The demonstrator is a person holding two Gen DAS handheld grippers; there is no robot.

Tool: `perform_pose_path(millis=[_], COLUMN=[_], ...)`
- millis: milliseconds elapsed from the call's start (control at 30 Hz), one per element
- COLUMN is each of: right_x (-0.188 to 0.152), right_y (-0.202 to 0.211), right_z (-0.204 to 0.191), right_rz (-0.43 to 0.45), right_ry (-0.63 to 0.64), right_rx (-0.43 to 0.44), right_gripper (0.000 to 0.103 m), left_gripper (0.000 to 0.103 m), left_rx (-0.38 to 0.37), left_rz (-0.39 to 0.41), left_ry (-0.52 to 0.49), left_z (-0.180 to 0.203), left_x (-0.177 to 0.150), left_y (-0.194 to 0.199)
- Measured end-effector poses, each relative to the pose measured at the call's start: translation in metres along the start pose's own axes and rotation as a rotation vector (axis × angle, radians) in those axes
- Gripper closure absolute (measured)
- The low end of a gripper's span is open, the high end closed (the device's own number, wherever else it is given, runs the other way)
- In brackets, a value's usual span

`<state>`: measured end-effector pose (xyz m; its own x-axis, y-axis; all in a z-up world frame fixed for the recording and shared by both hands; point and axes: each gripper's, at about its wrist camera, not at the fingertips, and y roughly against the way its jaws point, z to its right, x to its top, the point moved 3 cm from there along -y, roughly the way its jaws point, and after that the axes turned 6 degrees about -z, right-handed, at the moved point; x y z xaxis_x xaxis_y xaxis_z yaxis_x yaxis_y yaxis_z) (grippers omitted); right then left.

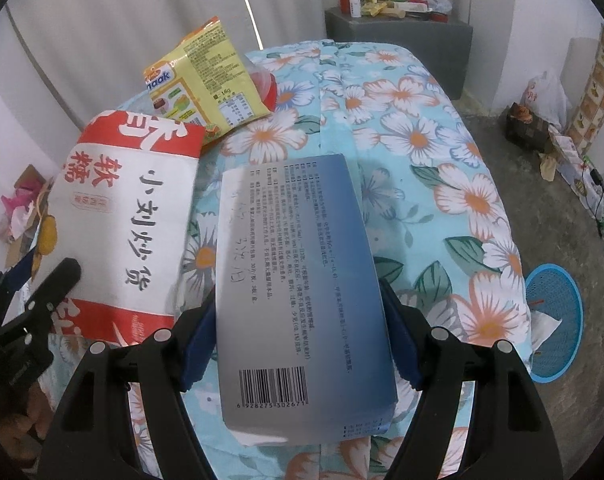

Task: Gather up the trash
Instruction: 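Grasp the red-printed snack bag with the left gripper while the right grasps the blue-white box, then lift the snack bag with the left gripper while the right lifts the box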

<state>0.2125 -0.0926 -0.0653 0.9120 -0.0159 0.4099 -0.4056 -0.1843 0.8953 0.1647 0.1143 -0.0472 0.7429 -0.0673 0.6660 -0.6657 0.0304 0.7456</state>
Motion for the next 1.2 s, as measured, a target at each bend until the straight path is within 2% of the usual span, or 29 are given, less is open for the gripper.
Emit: perform_pose_path(millis=[200,400,600,900,1200], right_x=[0.000,0.000,-0.002,-0.014,-0.027], right_y=[-0.001,0.000,0.004,0.015,0.031], right_z=[0.000,0.003,0.005,0.011,0.017], right_rz=[0.001,0.003,0.006,0.024,0.043], right_ry=[-0.002,-0.015,-0.033,-0.082,-0.131], right_rx=[0.003,0.007,0.008,0.053,0.131], right_gripper=[0.031,0.031,0.031,0.032,0.032], left_gripper=[0.045,0.048,0.050,0.054,0.054], left_rx=[-0.020,-0.082,-0.141,-0.170,-0.440], left_rz=[0.007,0.029,0.076,0.185,0.235], left_ry=[0.030,0.091,0.107,0.095,0.209], left_z=[-0.010,-0.025,-0.036,-0.047,-0.059], left_x=[-0.003,-0.005,-0.010,-0.007,0.004], left_y=[0.005,0.016,0.038,0.081,0.113])
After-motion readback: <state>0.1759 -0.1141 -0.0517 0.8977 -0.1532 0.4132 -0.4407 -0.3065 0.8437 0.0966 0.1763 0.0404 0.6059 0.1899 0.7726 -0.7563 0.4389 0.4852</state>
